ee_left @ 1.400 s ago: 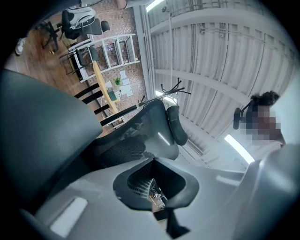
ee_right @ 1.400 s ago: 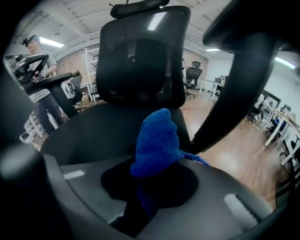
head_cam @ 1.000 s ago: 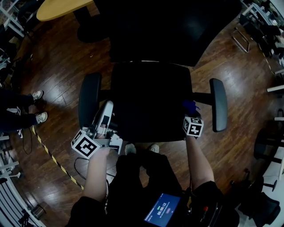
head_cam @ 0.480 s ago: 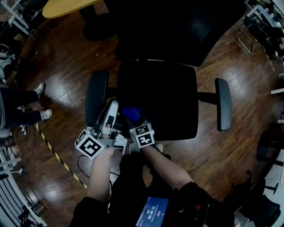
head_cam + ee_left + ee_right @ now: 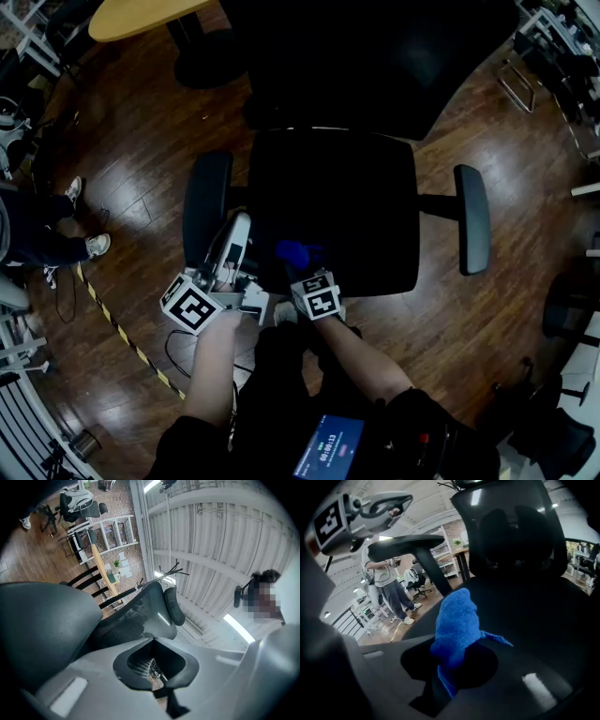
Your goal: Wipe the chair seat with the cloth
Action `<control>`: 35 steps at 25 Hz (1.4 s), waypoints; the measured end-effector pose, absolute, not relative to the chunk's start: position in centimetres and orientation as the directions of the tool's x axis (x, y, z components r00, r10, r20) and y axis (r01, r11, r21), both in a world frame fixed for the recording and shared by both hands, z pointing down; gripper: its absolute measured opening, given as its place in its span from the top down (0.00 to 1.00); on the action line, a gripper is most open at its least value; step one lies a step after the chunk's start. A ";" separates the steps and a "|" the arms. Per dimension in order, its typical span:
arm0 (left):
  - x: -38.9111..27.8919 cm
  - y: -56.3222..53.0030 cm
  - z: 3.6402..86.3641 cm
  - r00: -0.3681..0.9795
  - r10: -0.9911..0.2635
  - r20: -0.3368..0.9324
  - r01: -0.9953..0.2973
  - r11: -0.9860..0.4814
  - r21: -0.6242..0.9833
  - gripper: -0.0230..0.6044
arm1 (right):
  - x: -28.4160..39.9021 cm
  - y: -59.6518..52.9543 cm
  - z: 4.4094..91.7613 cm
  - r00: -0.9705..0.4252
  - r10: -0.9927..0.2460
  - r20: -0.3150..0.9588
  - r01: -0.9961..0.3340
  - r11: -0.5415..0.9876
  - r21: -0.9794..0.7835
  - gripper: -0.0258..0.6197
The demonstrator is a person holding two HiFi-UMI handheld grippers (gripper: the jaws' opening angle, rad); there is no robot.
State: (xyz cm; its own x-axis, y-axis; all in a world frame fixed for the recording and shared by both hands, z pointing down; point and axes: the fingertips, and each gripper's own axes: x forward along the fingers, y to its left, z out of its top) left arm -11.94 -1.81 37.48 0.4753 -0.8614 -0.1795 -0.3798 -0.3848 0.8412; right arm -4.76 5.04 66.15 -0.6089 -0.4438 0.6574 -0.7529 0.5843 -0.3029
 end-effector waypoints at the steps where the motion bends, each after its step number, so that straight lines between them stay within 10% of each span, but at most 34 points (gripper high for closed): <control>1: -12.0 -2.0 37.5 0.475 -0.862 -0.179 -0.378 -0.384 0.843 0.98 | -2.1 5.0 66.6 -0.578 -0.454 0.678 -0.776 0.562 -0.286 0.83; 10: -11.7 -3.1 37.5 0.478 -0.859 -0.182 -0.370 -0.385 0.846 0.98 | 25.0 5.0 65.8 -0.196 -0.645 0.739 -0.977 0.195 -0.089 0.83; 19: -9.8 -3.6 37.6 0.494 -0.849 -0.191 -0.348 -0.394 0.851 0.98 | 28.3 4.0 64.4 -0.110 -0.672 0.732 -0.993 0.104 -0.054 0.83; 35: -9.5 -5.0 37.8 0.498 -0.843 -0.201 -0.292 -0.382 0.877 0.98 | -6.8 -23.0 61.1 -0.603 -0.584 0.544 -0.766 0.614 -0.190 0.83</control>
